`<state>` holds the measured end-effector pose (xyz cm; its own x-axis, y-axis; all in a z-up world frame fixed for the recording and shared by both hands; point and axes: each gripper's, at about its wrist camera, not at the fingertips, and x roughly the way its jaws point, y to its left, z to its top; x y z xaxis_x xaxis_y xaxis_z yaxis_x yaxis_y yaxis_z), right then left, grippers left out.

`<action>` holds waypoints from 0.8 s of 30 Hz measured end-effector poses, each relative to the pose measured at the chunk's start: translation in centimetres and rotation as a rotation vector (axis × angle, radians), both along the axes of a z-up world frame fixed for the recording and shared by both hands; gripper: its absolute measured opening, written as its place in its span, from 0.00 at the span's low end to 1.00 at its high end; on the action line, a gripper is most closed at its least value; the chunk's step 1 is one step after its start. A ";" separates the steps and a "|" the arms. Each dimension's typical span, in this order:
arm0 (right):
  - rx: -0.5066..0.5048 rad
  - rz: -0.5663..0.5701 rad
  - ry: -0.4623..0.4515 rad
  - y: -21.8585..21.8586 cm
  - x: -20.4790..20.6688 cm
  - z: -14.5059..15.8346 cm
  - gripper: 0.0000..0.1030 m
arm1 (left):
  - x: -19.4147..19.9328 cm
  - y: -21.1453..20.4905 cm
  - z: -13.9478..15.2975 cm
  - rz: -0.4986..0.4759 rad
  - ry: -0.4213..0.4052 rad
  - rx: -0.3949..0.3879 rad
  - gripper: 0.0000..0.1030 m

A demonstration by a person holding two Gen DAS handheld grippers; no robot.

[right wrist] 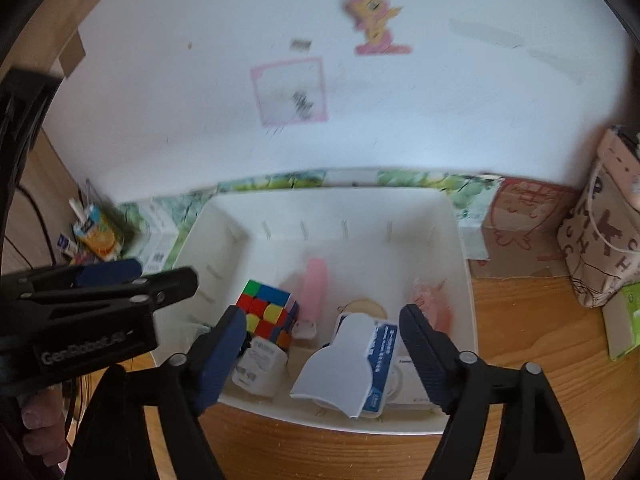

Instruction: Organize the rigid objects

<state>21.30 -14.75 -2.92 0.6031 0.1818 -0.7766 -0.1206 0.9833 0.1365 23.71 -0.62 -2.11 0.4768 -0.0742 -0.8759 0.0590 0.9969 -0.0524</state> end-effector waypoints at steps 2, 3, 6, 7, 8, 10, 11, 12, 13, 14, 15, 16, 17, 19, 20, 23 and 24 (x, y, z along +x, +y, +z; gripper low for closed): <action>0.006 -0.017 -0.019 -0.4 -0.5 0.4 0.78 | -0.8 0.7 0.7 0.011 -0.019 -0.022 0.73; 0.009 -0.028 -0.028 -0.6 -0.8 0.6 0.78 | -1.2 1.0 1.0 0.015 -0.030 -0.032 0.74; 0.028 -0.060 -0.065 -1.2 -2.1 1.3 0.79 | -2.6 2.5 2.1 0.046 -0.084 -0.078 0.78; 0.036 -0.068 -0.082 -1.4 -2.6 1.5 0.79 | -3.2 3.0 2.5 0.056 -0.102 -0.098 0.80; 0.043 -0.074 -0.095 -1.4 -3.3 1.7 0.79 | -3.9 3.5 2.8 0.067 -0.120 -0.116 0.81; 0.049 -0.072 -0.110 -1.5 -4.6 1.9 0.80 | -5.5 4.2 3.5 0.086 -0.158 -0.144 0.81; 0.052 -0.069 -0.116 -1.5 -5.1 1.9 0.81 | -6.3 4.5 3.8 0.091 -0.171 -0.152 0.81; 0.058 -0.065 -0.125 -1.5 -5.8 1.9 0.81 | -7.0 4.7 4.0 0.094 -0.179 -0.156 0.82; 0.065 -0.055 -0.136 -1.5 -6.7 1.8 0.81 | -7.8 4.8 4.1 0.095 -0.185 -0.156 0.83; 0.063 -0.048 -0.138 -1.5 -7.3 1.7 0.82 | -8.9 5.0 4.3 0.093 -0.194 -0.150 0.84; 0.055 -0.041 -0.136 -1.4 -8.0 1.5 0.85 | -9.7 5.1 4.3 0.092 -0.203 -0.144 0.84; 0.043 -0.031 -0.128 -1.3 -8.5 1.3 0.86 | -10.5 5.1 4.3 0.094 -0.212 -0.134 0.84; 0.031 -0.018 -0.120 -1.1 -9.2 1.1 0.86 | -11.6 5.2 4.3 0.098 -0.224 -0.122 0.84; 0.028 0.008 -0.114 -1.0 -10.7 1.0 0.86 | -13.1 5.4 4.2 0.107 -0.235 -0.118 0.84; 0.029 0.023 -0.115 -0.9 -11.6 1.0 0.86 | -14.0 5.5 4.1 0.110 -0.239 -0.124 0.84; 0.015 0.060 -0.114 -0.5 -13.9 1.0 0.86 | -16.4 5.5 3.8 0.119 -0.245 -0.145 0.84; 0.014 0.074 -0.116 -0.4 -14.5 1.1 0.87 | -17.1 5.4 3.8 0.127 -0.251 -0.144 0.84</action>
